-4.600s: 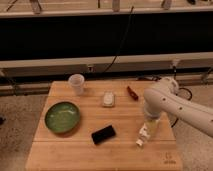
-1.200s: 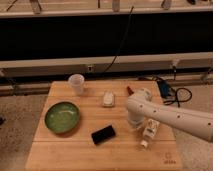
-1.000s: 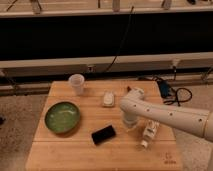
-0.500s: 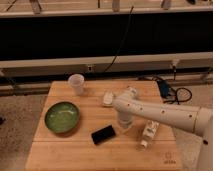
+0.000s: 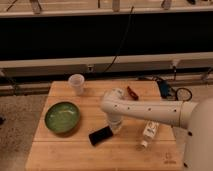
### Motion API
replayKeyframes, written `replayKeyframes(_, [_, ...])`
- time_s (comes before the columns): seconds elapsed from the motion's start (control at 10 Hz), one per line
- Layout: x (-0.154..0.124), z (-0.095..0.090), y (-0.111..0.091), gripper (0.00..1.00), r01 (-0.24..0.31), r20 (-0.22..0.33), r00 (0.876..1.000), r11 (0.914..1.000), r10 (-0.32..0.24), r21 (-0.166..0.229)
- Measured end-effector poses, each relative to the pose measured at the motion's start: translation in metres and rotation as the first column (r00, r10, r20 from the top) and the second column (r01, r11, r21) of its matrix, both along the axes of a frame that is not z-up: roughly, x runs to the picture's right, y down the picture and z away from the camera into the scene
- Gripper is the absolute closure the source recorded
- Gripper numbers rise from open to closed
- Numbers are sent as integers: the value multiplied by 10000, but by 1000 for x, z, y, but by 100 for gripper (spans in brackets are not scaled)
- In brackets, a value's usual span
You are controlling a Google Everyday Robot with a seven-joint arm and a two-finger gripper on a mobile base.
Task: Push the eraser across the table
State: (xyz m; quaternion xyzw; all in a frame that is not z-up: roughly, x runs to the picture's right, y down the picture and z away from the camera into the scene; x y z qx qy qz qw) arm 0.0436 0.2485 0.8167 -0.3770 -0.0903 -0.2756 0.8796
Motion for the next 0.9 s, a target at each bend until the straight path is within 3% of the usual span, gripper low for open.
replayKeyframes(0.5, [-68,-13,12,100,1073,904,9902,9942,-1066,-32])
replayKeyframes(0.9, [-97,-23,17,100,1775,1434,9740,9841,-1752,-33])
